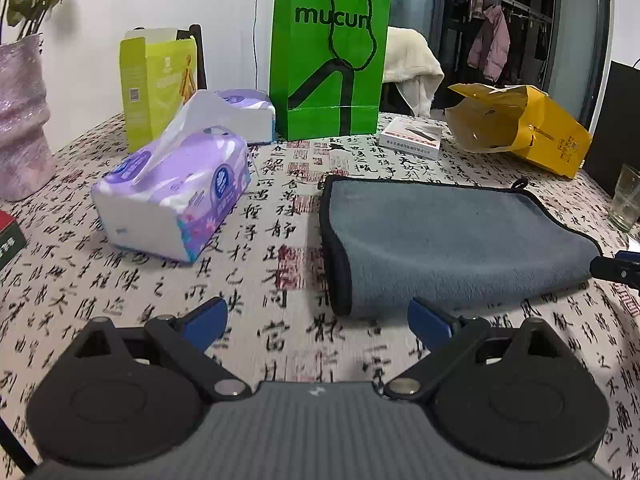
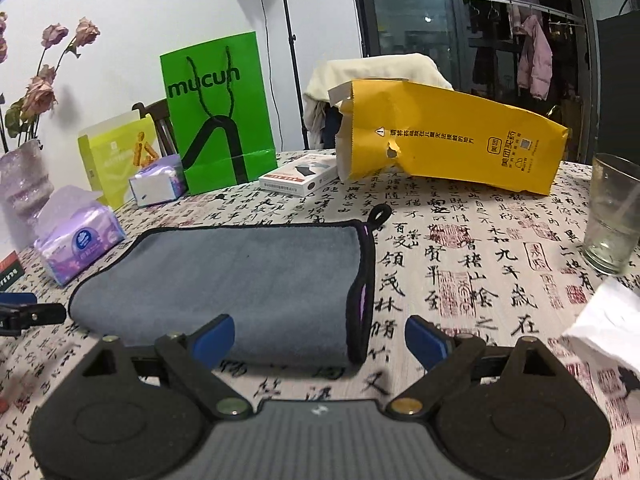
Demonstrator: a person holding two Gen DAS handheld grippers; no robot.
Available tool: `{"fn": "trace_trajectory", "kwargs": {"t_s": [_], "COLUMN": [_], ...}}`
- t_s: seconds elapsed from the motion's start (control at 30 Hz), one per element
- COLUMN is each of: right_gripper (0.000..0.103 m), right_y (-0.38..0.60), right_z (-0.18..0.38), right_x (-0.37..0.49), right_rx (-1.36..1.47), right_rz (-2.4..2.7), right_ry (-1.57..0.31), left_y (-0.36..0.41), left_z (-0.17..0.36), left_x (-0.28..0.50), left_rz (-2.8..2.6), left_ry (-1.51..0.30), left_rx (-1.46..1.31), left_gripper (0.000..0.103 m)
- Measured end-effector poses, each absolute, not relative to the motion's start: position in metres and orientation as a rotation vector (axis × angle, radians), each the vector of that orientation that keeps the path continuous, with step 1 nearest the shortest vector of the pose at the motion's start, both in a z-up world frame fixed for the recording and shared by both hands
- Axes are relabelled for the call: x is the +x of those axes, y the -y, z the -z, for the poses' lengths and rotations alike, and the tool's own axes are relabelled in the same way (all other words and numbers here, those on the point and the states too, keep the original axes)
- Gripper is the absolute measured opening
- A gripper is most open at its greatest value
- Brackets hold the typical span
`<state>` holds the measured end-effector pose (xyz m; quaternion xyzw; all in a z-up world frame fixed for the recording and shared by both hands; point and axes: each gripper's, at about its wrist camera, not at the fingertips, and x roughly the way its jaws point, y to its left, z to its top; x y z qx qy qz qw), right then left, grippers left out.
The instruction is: Fold towel
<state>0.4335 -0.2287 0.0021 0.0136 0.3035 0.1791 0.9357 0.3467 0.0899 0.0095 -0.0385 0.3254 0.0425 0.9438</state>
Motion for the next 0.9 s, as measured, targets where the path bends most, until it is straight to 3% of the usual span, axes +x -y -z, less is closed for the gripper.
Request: {"fn": "trace_trajectory", "kwargs": {"t_s": [0.9], "right_gripper": [0.094], "right_y": [0.233], "right_z": [-0.004], "right_x": [0.335], "right_rx": [0.0], "right_rz": [-0.373], "right_ry": [-0.57], "left_y": [-0.091], "left_z": [-0.007], "left_x": [0.251], "left_rz": [-0.103], "left_ry": [-0.631], "left_rx": [-0.114], "left_gripper": [0.099]}}
